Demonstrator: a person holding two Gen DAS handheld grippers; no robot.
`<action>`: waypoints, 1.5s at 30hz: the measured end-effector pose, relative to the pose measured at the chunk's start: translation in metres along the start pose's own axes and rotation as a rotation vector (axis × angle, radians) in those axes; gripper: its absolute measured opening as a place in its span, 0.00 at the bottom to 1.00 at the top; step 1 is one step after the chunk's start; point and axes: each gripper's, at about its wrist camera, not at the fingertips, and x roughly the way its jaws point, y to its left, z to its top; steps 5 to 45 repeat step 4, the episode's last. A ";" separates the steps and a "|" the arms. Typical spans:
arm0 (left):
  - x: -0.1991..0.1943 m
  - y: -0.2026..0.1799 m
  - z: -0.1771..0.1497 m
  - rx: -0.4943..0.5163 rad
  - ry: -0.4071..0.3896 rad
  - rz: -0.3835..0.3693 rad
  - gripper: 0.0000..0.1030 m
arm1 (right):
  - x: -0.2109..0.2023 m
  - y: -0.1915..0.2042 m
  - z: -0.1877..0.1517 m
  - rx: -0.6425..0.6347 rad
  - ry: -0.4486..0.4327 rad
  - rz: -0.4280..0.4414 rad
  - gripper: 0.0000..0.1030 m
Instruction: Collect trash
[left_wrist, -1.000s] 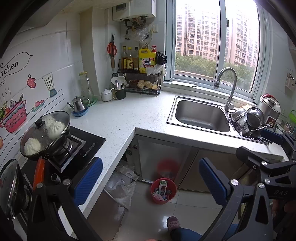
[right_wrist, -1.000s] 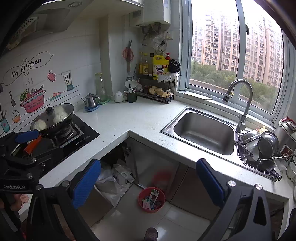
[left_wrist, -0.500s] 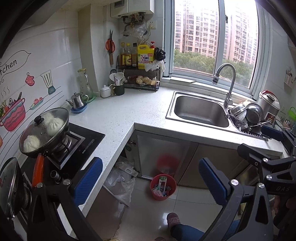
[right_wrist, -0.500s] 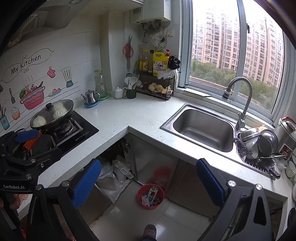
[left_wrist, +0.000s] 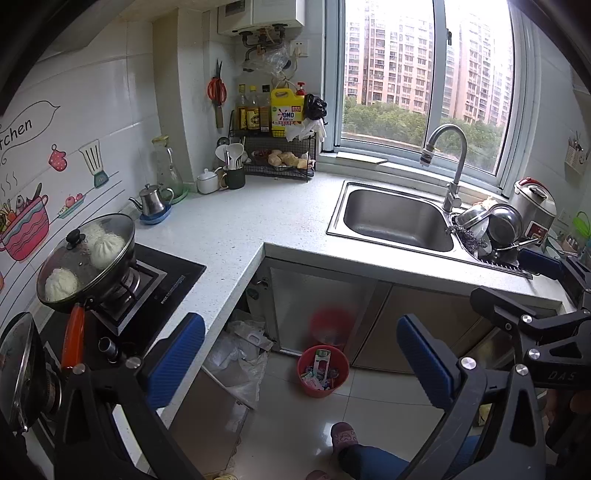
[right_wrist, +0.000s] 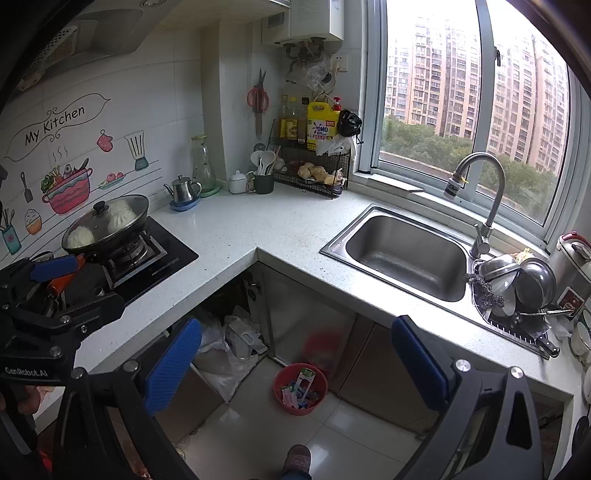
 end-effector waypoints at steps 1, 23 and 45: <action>0.000 -0.001 0.000 0.003 0.001 -0.003 1.00 | 0.000 0.000 0.000 0.000 0.001 0.000 0.99; 0.000 -0.003 0.002 0.009 -0.003 -0.011 1.00 | 0.000 -0.001 0.000 -0.001 0.002 0.000 0.99; 0.000 -0.003 0.002 0.009 -0.003 -0.011 1.00 | 0.000 -0.001 0.000 -0.001 0.002 0.000 0.99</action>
